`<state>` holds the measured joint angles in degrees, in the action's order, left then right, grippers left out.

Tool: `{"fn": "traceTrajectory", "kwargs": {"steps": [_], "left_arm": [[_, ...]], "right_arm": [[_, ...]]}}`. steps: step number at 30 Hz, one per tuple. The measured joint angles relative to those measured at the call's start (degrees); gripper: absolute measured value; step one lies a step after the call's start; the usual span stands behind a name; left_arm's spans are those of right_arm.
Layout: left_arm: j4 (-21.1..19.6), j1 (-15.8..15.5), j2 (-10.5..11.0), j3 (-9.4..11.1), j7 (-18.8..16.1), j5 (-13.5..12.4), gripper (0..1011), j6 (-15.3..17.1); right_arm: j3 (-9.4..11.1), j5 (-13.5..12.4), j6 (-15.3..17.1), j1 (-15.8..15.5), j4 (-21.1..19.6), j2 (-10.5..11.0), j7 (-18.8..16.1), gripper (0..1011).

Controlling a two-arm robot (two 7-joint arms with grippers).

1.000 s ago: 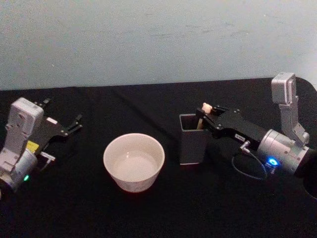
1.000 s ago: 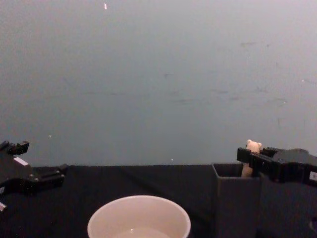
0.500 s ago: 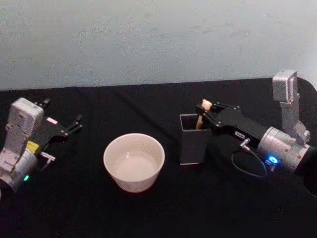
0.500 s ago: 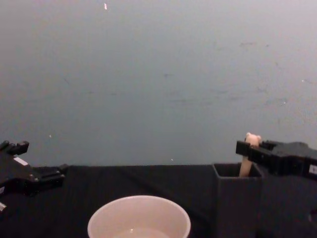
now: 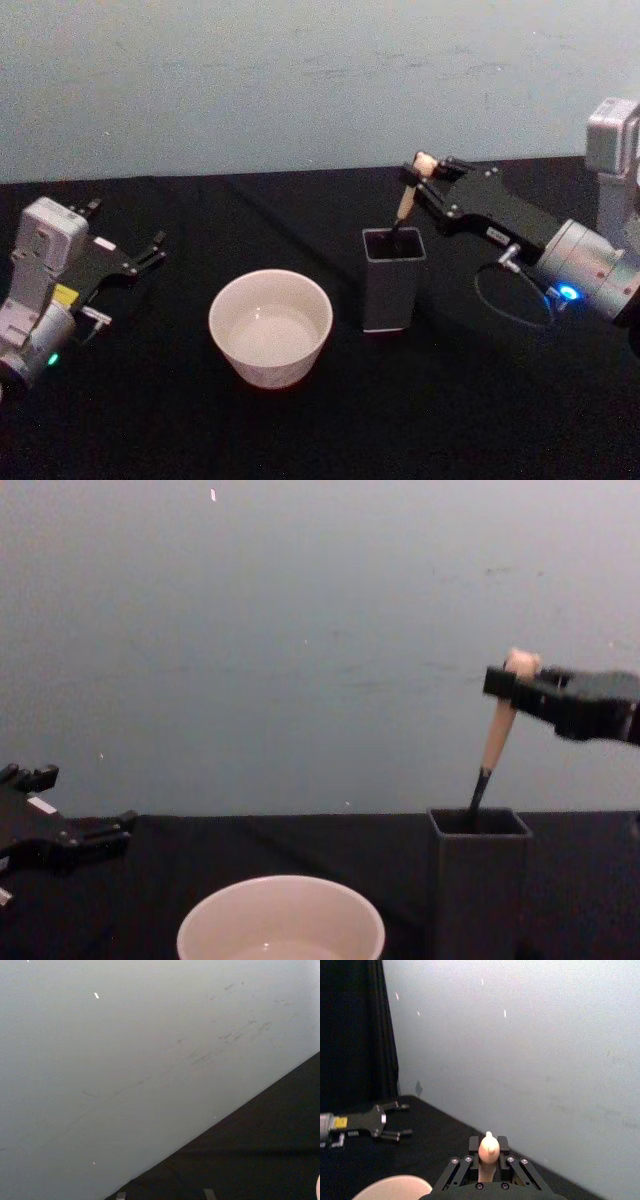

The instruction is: Pick up the stirring spoon with one hand, stir inside the cup, then place it back in its original position.

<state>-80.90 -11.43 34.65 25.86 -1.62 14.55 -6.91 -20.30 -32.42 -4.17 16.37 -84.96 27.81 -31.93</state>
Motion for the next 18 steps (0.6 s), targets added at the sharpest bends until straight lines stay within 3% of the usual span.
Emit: {"fn": "traceTrajectory", "kwargs": {"steps": [12,18], "left_arm": [[0.0,0.0,0.0,0.0,0.0,0.0,1001,0.0],[0.0,0.0,0.0,0.0,0.0,0.0,1001,0.0]], "right_arm": [[2.4,-1.7,-2.7,-0.7,-4.6,1.0,-0.3,213],[2.0,-1.7,-3.2,0.1,-4.7,0.4,-0.5,213]]}}
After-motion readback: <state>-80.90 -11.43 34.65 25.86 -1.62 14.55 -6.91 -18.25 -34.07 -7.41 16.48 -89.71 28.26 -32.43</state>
